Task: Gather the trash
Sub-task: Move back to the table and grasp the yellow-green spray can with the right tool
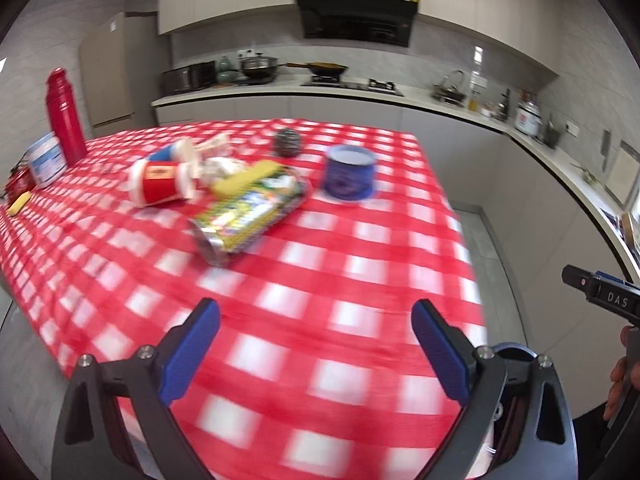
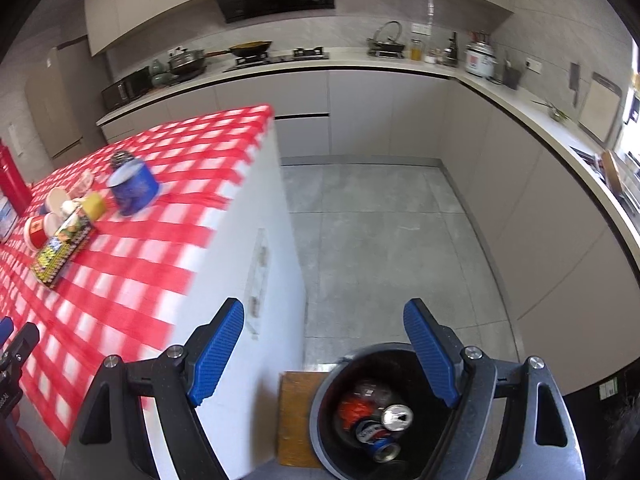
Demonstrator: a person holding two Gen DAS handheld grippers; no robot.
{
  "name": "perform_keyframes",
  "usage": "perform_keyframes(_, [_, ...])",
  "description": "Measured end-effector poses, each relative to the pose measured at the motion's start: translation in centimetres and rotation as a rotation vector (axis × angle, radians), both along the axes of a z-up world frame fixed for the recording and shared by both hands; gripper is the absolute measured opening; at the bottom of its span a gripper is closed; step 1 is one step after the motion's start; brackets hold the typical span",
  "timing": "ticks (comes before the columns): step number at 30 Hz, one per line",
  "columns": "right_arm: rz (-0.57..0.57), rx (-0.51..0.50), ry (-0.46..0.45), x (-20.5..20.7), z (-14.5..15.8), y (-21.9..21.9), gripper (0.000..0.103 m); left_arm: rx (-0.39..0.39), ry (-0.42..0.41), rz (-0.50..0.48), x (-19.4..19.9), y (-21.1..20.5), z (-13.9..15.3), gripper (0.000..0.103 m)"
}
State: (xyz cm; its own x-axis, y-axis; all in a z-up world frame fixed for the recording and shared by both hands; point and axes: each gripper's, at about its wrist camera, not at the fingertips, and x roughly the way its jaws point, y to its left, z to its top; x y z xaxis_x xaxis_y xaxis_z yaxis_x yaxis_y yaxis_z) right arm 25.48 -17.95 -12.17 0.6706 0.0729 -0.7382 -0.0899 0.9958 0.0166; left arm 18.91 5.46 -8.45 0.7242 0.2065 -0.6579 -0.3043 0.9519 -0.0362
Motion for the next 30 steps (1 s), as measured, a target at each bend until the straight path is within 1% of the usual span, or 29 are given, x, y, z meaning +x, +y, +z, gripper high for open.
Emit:
perform_keyframes(6, [0.028,0.022,0.000,0.0,0.7,6.6,0.084,0.005,-0.006,0.046,-1.3,6.3,0.6,0.097])
perform_keyframes(11, [0.048,0.036,0.009,0.2,1.0,12.6,0.084,-0.001,-0.005,0.055,-1.7,10.6,0.5,0.097])
perform_keyframes(18, [0.063,0.066,0.026,1.4,1.1,19.6,0.084,-0.027,-0.003,0.070,-1.1,16.9,0.0,0.097])
perform_keyframes(25, [0.079,0.074,0.050,3.4,0.7,27.6,0.084,-0.039,-0.008,0.071,-0.3,21.4,0.2,0.097])
perform_keyframes(30, [0.079,0.068,0.067,4.8,0.1,31.1,0.084,-0.044,-0.004,0.066,0.8,24.4,0.0,0.097])
